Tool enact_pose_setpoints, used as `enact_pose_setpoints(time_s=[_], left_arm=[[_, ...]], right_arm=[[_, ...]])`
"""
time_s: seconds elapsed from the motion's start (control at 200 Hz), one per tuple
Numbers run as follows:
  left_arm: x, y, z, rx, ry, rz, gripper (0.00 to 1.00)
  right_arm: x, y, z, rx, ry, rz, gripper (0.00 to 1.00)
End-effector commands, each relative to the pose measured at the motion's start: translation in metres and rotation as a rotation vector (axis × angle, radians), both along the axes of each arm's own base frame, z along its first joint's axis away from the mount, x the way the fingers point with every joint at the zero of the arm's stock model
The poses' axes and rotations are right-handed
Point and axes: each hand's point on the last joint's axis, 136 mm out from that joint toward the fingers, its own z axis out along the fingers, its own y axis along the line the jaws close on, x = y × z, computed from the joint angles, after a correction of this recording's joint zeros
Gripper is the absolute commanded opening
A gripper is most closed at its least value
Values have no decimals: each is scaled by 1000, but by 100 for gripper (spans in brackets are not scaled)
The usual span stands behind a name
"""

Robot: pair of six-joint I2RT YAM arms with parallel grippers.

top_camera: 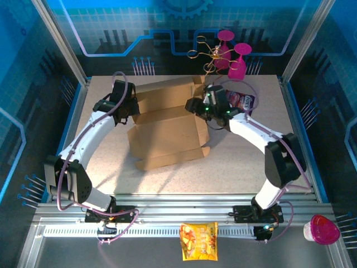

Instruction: Fold the paper box

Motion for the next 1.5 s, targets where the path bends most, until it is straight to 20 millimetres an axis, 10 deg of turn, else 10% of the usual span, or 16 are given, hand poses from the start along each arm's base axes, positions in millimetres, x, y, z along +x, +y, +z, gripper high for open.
enact_pose_setpoints(time_s=[0.0,0.17,0.395,0.61,1.496], left_arm=[[5,-2,20,-5,-42,-48,0],[7,-2,27,-29,-57,-114,0],[13,-9,34,-84,-65,-224,0],[22,-20,36,-119,-75,-290,0],[23,-30,37,-157,-89,-331,0]], right_arm=[[-10,-21,68,54,-189,63,61],[-18,-71,113,147,-354,80,62],[-10,-139,123,141,-463,0,49],[-19,-124,86,-29,-631,246,35],[-29,-51,91,-166,-839,648,42]])
